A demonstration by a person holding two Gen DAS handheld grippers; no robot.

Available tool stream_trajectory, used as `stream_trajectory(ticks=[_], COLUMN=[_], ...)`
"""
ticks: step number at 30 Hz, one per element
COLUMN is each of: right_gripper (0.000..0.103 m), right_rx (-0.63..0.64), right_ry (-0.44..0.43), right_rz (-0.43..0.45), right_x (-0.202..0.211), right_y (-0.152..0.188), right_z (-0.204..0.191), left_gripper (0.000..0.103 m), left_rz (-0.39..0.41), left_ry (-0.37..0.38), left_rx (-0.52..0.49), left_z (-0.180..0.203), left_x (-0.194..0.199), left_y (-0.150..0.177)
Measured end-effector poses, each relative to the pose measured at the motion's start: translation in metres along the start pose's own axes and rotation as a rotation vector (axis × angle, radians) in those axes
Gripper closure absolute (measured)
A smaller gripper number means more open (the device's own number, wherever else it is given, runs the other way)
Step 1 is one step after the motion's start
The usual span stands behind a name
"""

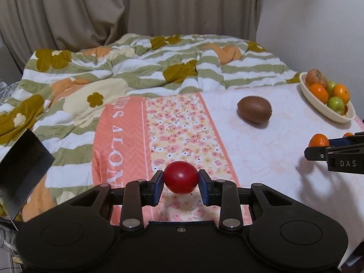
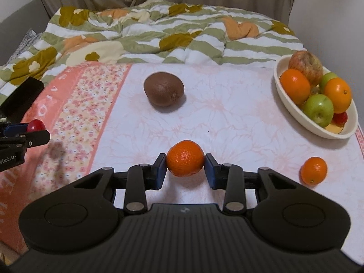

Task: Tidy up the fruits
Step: 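Carry the tomato and tangerine to the bowl and open the left tool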

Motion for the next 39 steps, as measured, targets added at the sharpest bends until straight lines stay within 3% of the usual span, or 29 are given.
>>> stream_trajectory(ticks=[17, 27, 39], right_gripper=[0.052, 0.052, 0.052], right_rx=[-0.046, -0.020, 0.034], right_ry=[0.019, -0.027, -0.057], right_rz=[0.069, 0.087, 0.107], right_x=[0.084, 0.104, 0.087], right_y=[-0.011, -0.017, -0.036], right_z=[0.055, 0.135, 0.248], left_gripper=[0.067, 0.067, 0.067], left_rz=[0.106, 0.135, 0.150], left_ry=[-0.009, -0.033, -0.018], left_rx=[0.032, 0.062, 0.092], left_z=[0.050, 0.129, 0.242], left_x=[0.060, 0.064, 0.023], left_y=[-0.028, -0.051, -0.084])
Point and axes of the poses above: each gripper's, at about its wrist camera, not at the fingertips, and x roughly against the way its jaws point, z to its right, y to its underside, the point moved 7 cm from there along -x, roughly the way its jaws point, and after that the axes turned 15 degrees about z, right-handed, at the moved point
